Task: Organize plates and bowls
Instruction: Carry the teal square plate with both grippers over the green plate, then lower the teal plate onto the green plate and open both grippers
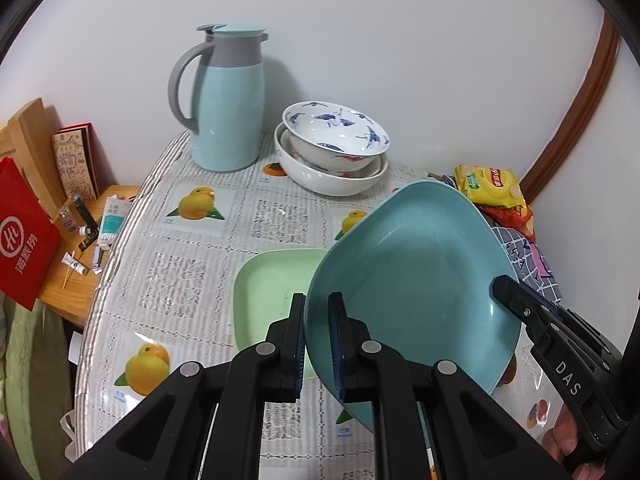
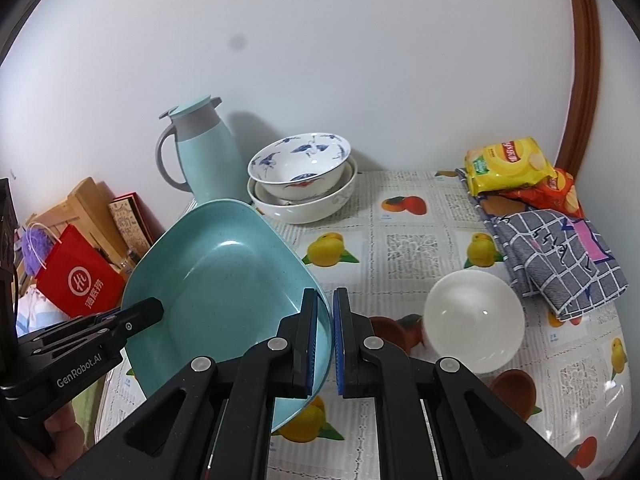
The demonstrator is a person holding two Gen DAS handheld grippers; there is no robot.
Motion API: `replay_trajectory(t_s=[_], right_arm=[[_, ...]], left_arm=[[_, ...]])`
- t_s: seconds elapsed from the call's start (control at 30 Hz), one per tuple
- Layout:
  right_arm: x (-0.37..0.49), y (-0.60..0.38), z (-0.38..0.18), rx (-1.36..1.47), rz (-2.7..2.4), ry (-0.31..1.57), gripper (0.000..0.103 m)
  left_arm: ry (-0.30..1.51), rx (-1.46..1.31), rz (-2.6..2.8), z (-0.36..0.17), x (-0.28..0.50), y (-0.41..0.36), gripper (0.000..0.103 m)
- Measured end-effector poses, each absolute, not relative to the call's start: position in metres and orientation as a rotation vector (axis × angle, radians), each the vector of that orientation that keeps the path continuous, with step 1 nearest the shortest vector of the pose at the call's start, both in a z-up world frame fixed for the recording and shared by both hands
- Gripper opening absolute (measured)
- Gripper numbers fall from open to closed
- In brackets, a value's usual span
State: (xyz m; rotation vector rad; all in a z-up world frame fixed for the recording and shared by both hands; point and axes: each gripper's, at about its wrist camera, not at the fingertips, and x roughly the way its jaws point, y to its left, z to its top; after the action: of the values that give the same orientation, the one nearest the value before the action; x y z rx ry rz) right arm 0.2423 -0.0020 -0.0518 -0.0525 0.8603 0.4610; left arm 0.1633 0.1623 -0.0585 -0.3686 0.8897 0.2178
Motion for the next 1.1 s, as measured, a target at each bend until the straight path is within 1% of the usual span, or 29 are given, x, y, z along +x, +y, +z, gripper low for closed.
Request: replay_trajectory(t_s=[0.47,1.1], right_arm=[[0.251,0.037,-0.081,-0.089,0.513,0.908,0.008],[0.285,0.07,-0.142,-0.182,0.542,1.011,0.009]], left_arm=[[0.935,-0.425,0.273,-0.091,0.161,0.198,0.011],[1.068,-0.48,0.297,-0.166,0.187,0.218,0.011]])
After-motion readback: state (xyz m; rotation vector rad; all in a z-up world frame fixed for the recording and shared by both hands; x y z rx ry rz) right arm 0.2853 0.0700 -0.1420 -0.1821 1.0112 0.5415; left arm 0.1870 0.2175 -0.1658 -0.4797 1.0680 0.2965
